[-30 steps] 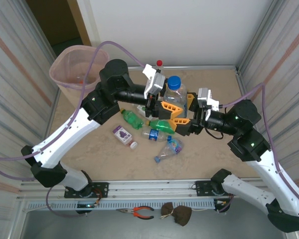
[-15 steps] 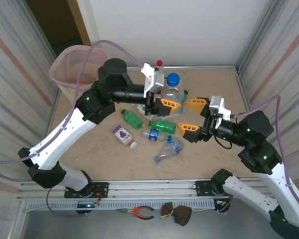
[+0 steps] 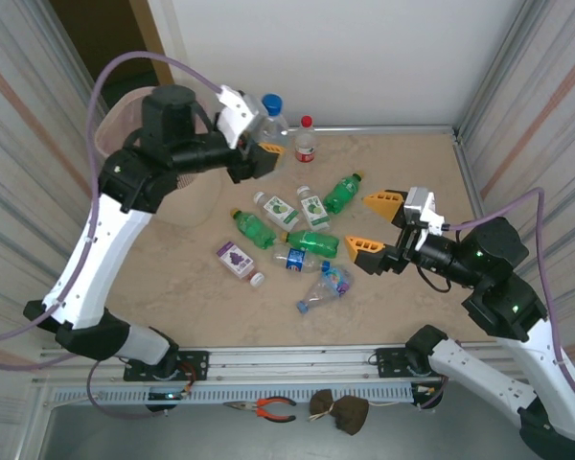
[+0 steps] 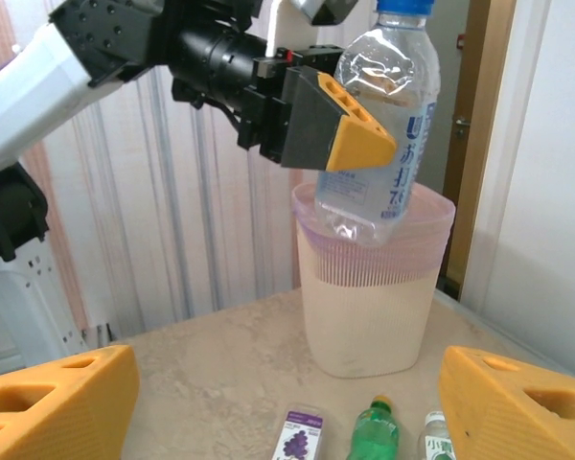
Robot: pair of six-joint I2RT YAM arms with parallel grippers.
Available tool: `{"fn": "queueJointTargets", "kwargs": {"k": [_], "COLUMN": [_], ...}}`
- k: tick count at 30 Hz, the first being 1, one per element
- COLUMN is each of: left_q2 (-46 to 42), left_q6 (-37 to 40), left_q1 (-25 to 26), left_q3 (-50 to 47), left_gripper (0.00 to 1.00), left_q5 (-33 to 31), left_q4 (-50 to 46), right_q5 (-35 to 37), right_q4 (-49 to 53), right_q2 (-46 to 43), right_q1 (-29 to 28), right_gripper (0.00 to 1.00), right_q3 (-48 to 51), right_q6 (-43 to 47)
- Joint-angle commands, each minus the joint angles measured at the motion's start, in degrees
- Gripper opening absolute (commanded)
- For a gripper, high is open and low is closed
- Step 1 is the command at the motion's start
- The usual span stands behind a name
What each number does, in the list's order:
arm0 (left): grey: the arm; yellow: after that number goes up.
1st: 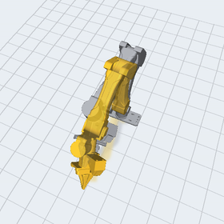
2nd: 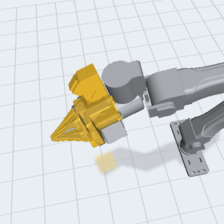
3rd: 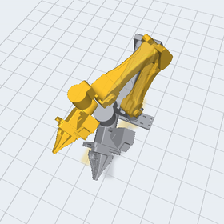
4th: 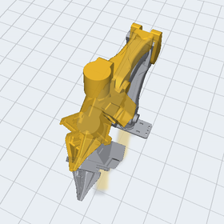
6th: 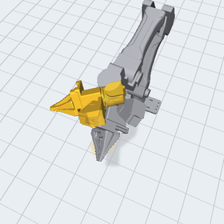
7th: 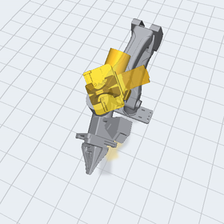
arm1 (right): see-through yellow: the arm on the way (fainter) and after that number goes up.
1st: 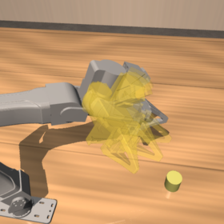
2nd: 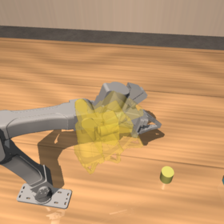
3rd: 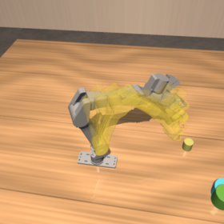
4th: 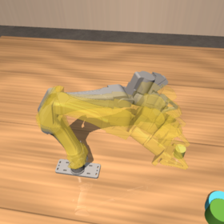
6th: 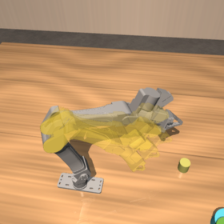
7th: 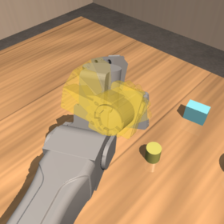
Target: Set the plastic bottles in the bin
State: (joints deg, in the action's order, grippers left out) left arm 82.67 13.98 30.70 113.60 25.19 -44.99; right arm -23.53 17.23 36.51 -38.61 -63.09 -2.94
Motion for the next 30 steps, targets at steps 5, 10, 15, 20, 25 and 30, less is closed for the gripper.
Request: {"fn": "queueJointTargets", "kwargs": {"k": [5,10,15,20,25,30], "left_q2": [3.46,7.14,11.03,16.23,21.42,26.74], "left_q6": [3.78,5.7,8.46,10.1,9.67,8.21], "left_q1": [-13.08,-19.3,-22.48,-24.81,-27.13,-29.69], "left_q3": [9.03,13.22,15.09,18.98,22.41,25.94], "left_gripper": [0.53,0.53,0.54,0.54,0.54,0.54], "left_q5": [-7.31,-12.88,-20.9,-26.16,-23.76,-20.62], "left_q4": [-14.78,-18.05,-19.46,-22.44,-24.07,-26.44], "right_q5": [0.77,0.11,-0.55,-0.43,-0.34,-0.13], "right_q4": [0.39,0.08,0.87,0.71,0.26,0.6], "right_q2": [2.02,3.67,5.13,5.15,5.06,4.91], "right_q1": [-0.29,-0.32,-0.27,-0.26,-0.32,-0.28], "right_gripper": [0.8,0.8,0.8,0.8,0.8,0.8], "right_q3": [-0.67,-1.75,-3.22,-3.07,-2.56,-2.66], "right_q6": [1.58,2.13,2.78,2.35,1.9,1.73]}}
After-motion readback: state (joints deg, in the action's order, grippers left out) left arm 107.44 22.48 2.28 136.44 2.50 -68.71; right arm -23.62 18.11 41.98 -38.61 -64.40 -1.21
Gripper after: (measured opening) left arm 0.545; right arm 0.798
